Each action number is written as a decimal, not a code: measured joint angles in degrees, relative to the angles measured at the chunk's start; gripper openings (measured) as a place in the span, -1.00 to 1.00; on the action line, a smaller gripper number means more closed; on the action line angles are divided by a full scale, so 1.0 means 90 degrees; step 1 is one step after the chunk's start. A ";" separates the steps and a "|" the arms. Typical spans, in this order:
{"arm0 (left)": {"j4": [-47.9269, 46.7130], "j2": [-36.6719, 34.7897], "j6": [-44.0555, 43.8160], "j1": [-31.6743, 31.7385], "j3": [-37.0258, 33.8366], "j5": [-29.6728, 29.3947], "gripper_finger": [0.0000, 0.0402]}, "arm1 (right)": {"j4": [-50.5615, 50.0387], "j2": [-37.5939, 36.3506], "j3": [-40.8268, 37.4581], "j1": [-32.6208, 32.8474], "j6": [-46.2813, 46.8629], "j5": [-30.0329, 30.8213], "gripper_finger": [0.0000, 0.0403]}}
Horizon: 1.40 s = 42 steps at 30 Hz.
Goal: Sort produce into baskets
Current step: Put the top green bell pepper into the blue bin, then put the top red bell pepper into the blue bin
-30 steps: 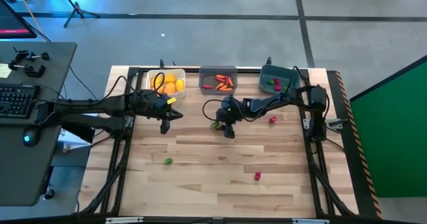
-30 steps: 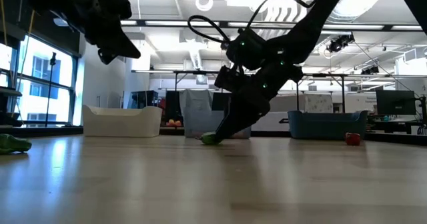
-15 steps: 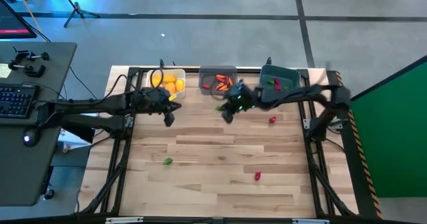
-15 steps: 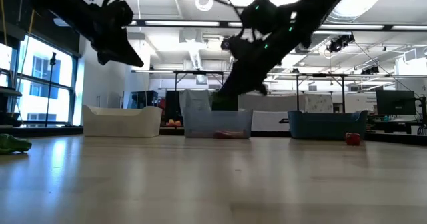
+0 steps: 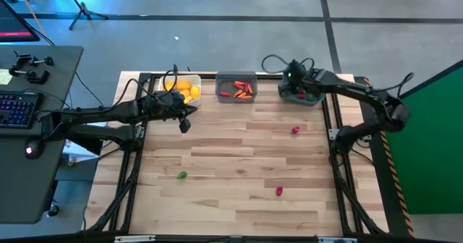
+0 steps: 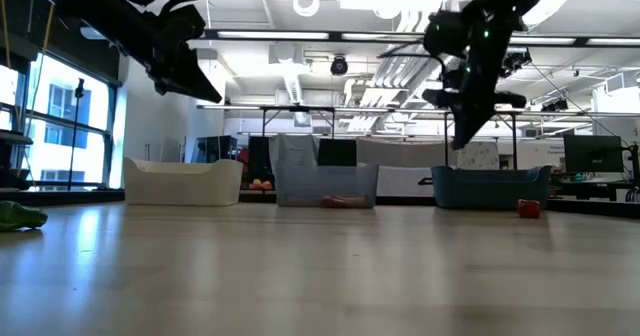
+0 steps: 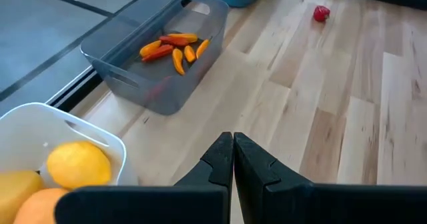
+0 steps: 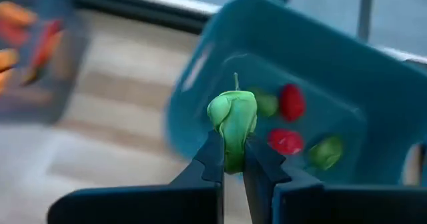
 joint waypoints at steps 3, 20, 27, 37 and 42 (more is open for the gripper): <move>-0.0002 0.0000 -0.0063 0.0000 0.0000 -0.0049 -1.00 | 0.0227 0.0264 0.0000 -0.0632 -0.0497 -0.0074 -0.93; -0.0023 0.0000 -0.0021 -0.0010 0.0000 -0.1011 -1.00 | 0.2073 0.2063 -0.0005 -0.2138 -0.1886 -0.2400 -0.52; -0.0025 0.0000 -0.0292 -0.0010 0.0000 -0.1014 -1.00 | 0.1998 0.1930 -0.0005 -0.2006 -0.2272 -0.2614 -0.12; -0.0022 0.0000 -0.0695 -0.0010 0.0000 -0.0802 -1.00 | 0.0963 0.0460 -0.0004 -0.1548 -0.1618 -0.2631 0.13; -0.0011 0.0000 -0.0882 -0.0010 0.0000 -0.0696 -1.00 | -0.0190 -0.0240 -0.0003 -0.0450 -0.0699 -0.2499 0.10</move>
